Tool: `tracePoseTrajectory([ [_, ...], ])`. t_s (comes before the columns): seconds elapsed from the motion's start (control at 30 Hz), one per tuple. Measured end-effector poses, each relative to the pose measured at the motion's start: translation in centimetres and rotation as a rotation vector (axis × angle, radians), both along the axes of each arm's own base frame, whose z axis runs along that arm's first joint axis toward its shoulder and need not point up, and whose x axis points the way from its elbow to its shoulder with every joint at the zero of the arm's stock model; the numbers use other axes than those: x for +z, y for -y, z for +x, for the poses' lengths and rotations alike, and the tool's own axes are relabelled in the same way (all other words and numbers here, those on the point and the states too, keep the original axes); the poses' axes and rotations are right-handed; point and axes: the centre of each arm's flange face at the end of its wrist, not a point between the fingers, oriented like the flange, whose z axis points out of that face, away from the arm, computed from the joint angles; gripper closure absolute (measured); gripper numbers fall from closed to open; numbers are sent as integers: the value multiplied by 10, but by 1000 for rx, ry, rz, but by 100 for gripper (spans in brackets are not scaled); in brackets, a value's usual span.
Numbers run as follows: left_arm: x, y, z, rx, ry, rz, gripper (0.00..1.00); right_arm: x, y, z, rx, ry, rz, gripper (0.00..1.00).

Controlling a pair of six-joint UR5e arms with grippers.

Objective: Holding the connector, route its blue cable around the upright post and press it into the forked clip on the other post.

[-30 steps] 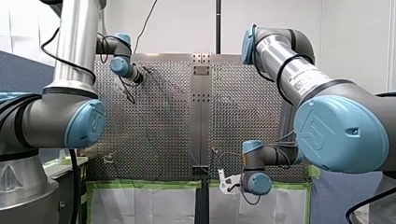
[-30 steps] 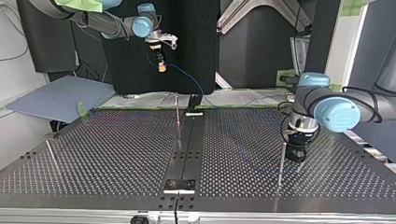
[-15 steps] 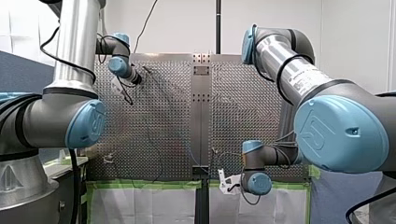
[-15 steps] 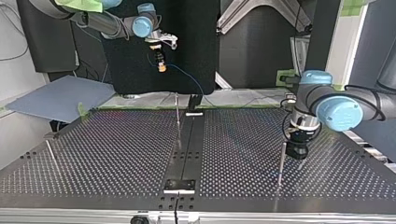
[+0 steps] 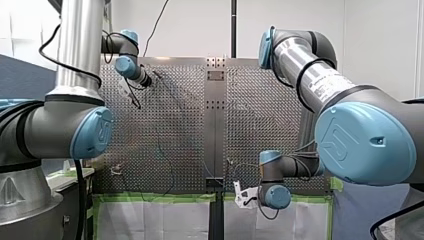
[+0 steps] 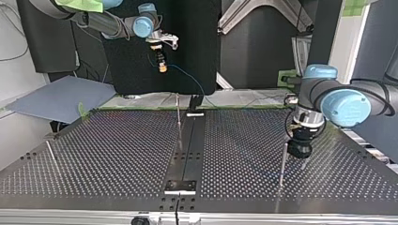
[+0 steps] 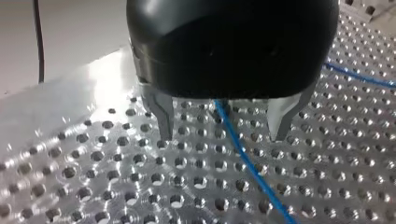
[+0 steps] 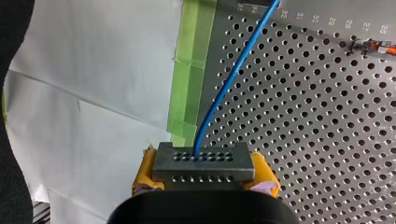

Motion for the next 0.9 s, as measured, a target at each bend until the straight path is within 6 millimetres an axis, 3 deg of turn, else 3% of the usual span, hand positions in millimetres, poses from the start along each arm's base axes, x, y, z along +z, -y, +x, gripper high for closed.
tracePoseTrajectory([
  [0.3,11,3,-21,5,25,5,2,0,0,0,0,0,0,100],
  [0.9,65,-10,-79,133,41,121,2,1,2,0,-1,6,-8,100],
])
